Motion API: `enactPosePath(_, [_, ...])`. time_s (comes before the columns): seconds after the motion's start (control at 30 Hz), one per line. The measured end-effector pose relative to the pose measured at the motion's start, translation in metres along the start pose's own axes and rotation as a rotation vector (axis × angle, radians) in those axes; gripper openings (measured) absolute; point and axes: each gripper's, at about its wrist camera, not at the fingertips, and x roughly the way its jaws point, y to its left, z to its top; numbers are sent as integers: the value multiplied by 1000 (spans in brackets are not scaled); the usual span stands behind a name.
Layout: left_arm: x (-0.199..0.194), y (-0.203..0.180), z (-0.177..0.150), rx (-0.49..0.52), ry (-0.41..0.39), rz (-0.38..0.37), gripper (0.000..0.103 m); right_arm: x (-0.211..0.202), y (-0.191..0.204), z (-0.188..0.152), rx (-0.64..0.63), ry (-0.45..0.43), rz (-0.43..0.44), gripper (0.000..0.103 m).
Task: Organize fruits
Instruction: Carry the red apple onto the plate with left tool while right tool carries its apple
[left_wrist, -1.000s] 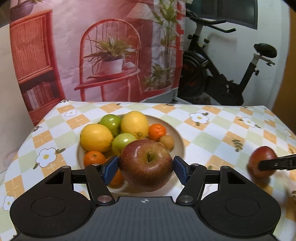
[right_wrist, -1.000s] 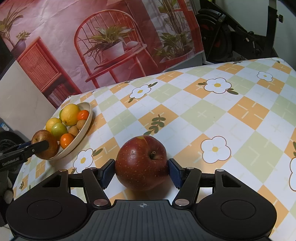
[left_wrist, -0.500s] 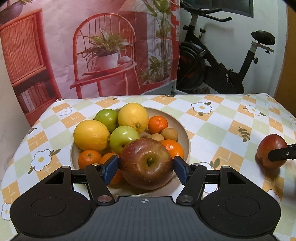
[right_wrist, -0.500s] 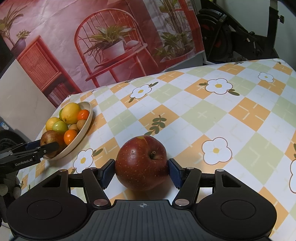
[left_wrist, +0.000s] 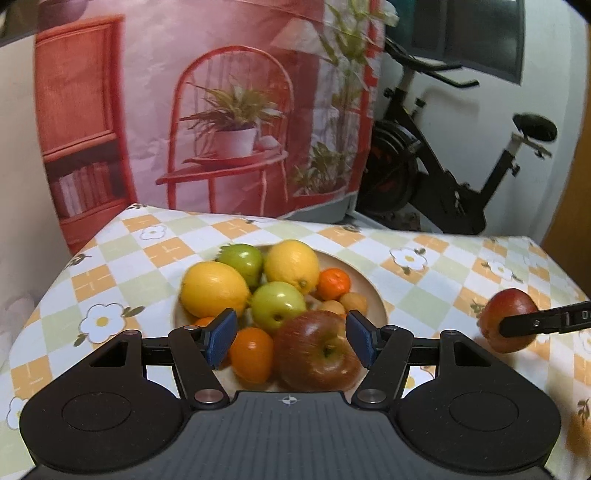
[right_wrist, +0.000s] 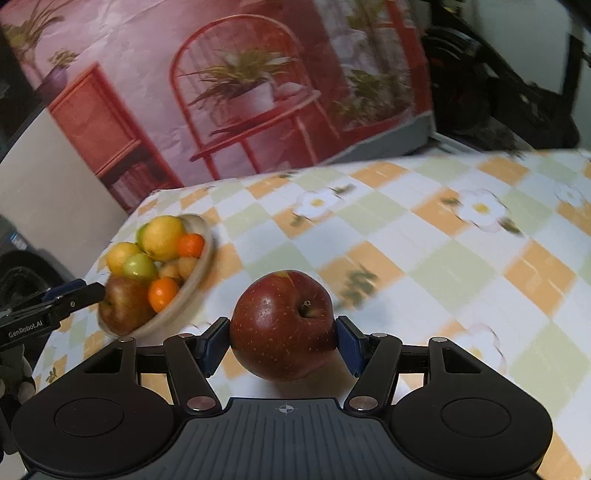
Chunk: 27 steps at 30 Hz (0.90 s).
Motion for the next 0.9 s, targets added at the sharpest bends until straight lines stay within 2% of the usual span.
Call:
enactPosePath(0.17, [-8,24,3,-53,-12,38,68,23,38,31,-99,8,51,58])
enactPosePath(0.43, [-16,67,1,-205,10,84,68,79,110,65,-257,53,94,58])
enactPosePath(0.7, [-16,81,0,-251,12,90,68,112,141,67,-324,105,57,58])
enactPosePath(0.9, [-15,82,-3,-268,17,97,68,120,151,68,-328,100,58,58])
